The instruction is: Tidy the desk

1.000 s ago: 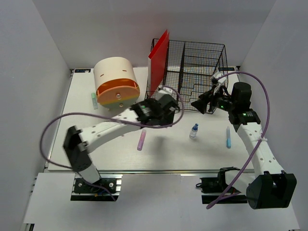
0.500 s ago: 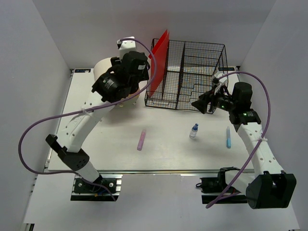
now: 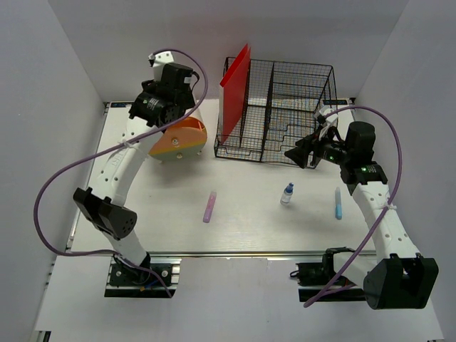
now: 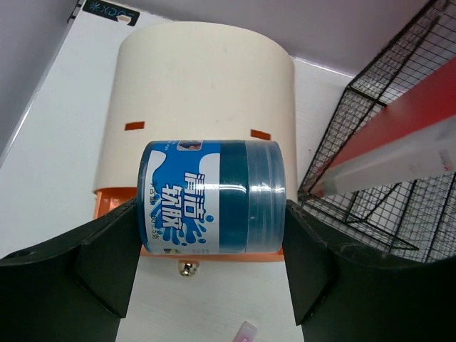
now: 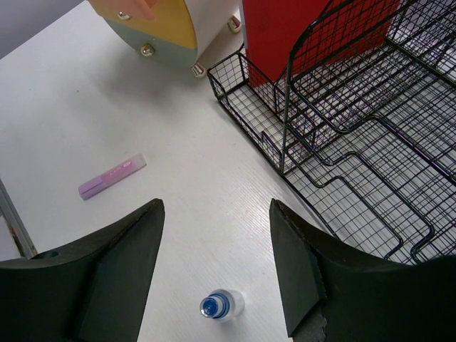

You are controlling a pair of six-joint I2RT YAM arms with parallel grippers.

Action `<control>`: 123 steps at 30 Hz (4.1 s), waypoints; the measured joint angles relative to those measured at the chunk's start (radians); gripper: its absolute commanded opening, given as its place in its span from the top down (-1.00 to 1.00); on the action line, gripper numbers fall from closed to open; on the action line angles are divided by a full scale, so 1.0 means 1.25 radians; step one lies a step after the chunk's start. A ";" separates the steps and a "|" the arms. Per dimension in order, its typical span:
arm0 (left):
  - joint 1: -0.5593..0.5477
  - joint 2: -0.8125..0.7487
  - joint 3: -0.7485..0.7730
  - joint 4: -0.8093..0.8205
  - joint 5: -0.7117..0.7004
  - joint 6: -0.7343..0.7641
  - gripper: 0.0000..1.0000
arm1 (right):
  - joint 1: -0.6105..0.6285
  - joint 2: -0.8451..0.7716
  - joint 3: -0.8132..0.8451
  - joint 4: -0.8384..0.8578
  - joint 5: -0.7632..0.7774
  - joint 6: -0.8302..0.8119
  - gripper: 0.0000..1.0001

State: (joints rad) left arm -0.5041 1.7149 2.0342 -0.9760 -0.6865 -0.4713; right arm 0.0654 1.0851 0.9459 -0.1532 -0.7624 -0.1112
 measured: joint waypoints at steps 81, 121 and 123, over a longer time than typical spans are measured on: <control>0.067 -0.109 -0.220 0.056 0.139 -0.022 0.90 | -0.016 0.000 -0.007 0.005 -0.021 0.001 -0.33; 0.066 -0.224 -0.465 0.086 0.327 0.018 1.00 | -0.028 0.002 -0.009 0.006 -0.021 0.000 -0.33; 0.066 -0.215 -0.461 0.098 0.314 0.018 1.00 | -0.031 0.002 -0.009 0.006 -0.021 0.000 -0.33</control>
State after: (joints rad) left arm -0.4217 1.4460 1.4574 -0.8532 -0.2939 -0.4484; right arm 0.0269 1.0870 0.9344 -0.1459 -0.7887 -0.1112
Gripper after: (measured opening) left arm 0.023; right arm 0.665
